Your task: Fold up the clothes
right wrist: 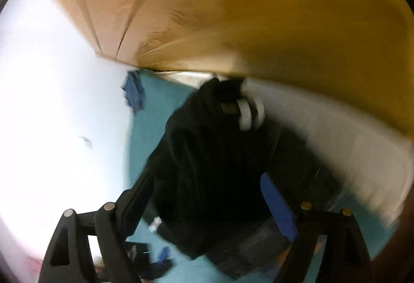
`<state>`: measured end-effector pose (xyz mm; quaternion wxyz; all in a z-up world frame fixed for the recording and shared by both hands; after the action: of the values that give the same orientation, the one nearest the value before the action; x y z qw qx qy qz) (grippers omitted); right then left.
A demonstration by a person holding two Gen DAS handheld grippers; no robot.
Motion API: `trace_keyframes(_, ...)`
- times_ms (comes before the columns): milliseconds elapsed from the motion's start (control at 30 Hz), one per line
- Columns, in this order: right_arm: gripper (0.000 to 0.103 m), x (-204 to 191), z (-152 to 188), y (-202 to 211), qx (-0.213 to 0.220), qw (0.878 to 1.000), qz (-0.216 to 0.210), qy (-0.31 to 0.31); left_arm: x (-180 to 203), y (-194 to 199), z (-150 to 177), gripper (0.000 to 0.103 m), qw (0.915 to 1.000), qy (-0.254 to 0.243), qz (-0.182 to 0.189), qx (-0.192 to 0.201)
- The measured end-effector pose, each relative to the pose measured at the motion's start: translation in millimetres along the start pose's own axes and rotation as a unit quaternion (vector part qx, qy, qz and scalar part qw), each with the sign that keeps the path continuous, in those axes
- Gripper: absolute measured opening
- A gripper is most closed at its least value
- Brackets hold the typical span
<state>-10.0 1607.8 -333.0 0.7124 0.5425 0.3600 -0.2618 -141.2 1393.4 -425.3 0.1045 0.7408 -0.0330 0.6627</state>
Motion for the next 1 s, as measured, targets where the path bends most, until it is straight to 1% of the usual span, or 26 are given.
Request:
trace_keyframes(33, 0.083, 11, -4, -6, -0.010, 1.000, -0.014, -0.021, 10, -18, -2, 0.056, 0.9998, -0.015, 0.012, -0.010)
trace_keyframes(67, 0.083, 21, 3, -14, 0.004, 1.000, 0.004, -0.026, 17, -34, -3, 0.056, 0.9993, -0.027, 0.016, -0.021)
trace_keyframes(100, 0.083, 31, 9, -22, 0.017, 0.999, 0.022, -0.032, 22, -50, -2, 0.056, 0.9984, -0.041, 0.012, -0.037)
trace_keyframes(133, 0.083, 34, 7, -27, 0.018, 0.999, 0.021, -0.036, 22, -62, -1, 0.056, 0.9975, -0.051, -0.001, -0.050)
trace_keyframes(167, 0.078, 35, 9, -34, 0.015, 0.999, -0.012, -0.051, 22, -69, 3, 0.056, 0.9967, -0.054, -0.012, -0.059)
trace_keyframes(200, 0.067, 37, 10, -39, 0.011, 0.997, -0.045, -0.064, 21, -71, 9, 0.056, 0.9961, -0.053, -0.018, -0.068)
trace_keyframes(233, 0.045, 27, 4, -41, 0.020, 0.996, -0.055, -0.060, 17, -78, 12, 0.054, 0.9955, -0.047, -0.027, -0.078)
trace_keyframes(267, 0.017, 23, 5, -40, 0.034, 0.996, -0.063, -0.045, 11, -84, 14, 0.044, 0.9948, -0.039, -0.036, -0.087)
trace_keyframes(300, 0.003, 18, 6, -39, 0.047, 0.996, -0.071, -0.030, 6, -91, 15, 0.018, 0.9939, -0.032, -0.045, -0.095)
trace_keyframes(333, 0.004, 14, 8, -38, 0.061, 0.995, -0.079, -0.015, 1, -100, 12, 0.007, 0.9933, -0.026, -0.052, -0.100)
trace_keyframes(367, 0.004, 11, 11, -34, 0.067, 0.994, -0.082, -0.008, -2, -101, 15, 0.003, 0.9932, -0.019, -0.052, -0.103)
trace_keyframes(433, 0.004, 2, 21, -19, 0.086, 0.992, -0.094, 0.012, -4, -96, 24, 0.003, 0.9945, -0.003, -0.039, -0.096)
trace_keyframes(467, 0.004, 1, 26, -10, 0.094, 0.991, -0.099, 0.012, -3, -92, 28, 0.002, 0.9949, 0.000, -0.037, -0.094)
trace_keyframes(533, 0.004, 3, 35, 7, 0.105, 0.988, -0.112, 0.005, 1, -84, 39, 0.002, 0.9961, 0.015, -0.018, -0.086)
trace_keyframes(567, 0.004, 8, 39, 16, 0.114, 0.988, -0.104, 0.000, 3, -83, 43, 0.002, 0.9959, 0.016, -0.015, -0.088)
trace_keyframes(633, 0.004, 24, 39, 28, 0.129, 0.988, -0.087, -0.011, 3, -87, 50, 0.002, 0.9946, 0.009, -0.024, -0.101)
trace_keyframes(733, 0.005, 56, 32, 11, 0.089, 0.995, -0.025, -0.029, -4, -84, 59, 0.003, 0.9931, -0.002, -0.050, -0.106)
trace_keyframes(767, 0.012, 67, 31, 3, 0.072, 0.996, -0.004, -0.049, -5, -82, 54, 0.003, 0.9932, -0.010, -0.060, -0.099)
trace_keyframes(800, 0.019, 78, 31, -6, 0.055, 0.996, 0.017, -0.069, -5, -80, 49, 0.009, 0.9932, -0.017, -0.070, -0.092)
trace_keyframes(833, 0.042, 89, 30, -13, 0.039, 0.995, 0.036, -0.089, -6, -78, 44, 0.012, 0.9929, -0.024, -0.080, -0.085)
trace_keyframes(867, 0.050, 93, 32, -11, 0.045, 0.993, 0.029, -0.106, -6, -76, 39, 0.015, 0.9925, -0.031, -0.089, -0.077)
trace_keyframes(900, 0.051, 93, 38, -4, 0.055, 0.991, 0.000, -0.123, -7, -74, 34, 0.017, 0.9919, -0.039, -0.099, -0.070)
trace_keyframes(933, 0.053, 88, 46, 2, 0.066, 0.990, -0.013, -0.122, -6, -71, 30, 0.018, 0.9913, -0.045, -0.107, -0.063)
trace_keyframes(967, 0.055, 83, 55, 8, 0.077, 0.989, -0.025, -0.121, -3, -67, 25, 0.022, 0.9913, -0.048, -0.108, -0.057)
trace_keyframes(1000, 0.057, 78, 64, 14, 0.089, 0.988, -0.037, -0.119, 2, -62, 22, 0.025, 0.9912, -0.052, -0.109, -0.054)
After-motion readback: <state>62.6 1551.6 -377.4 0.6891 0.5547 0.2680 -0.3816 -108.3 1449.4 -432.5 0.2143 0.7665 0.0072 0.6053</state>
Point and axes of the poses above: each gripper's, at about its wrist camera, not at the fingertips, and y roughly against the way its jaws point, x to its right, z to its underside, the point moved 5 cm from there along -y, roughly the way its jaws point, and after that the axes turned 15 degrees about -y, right-handed, at the moved point
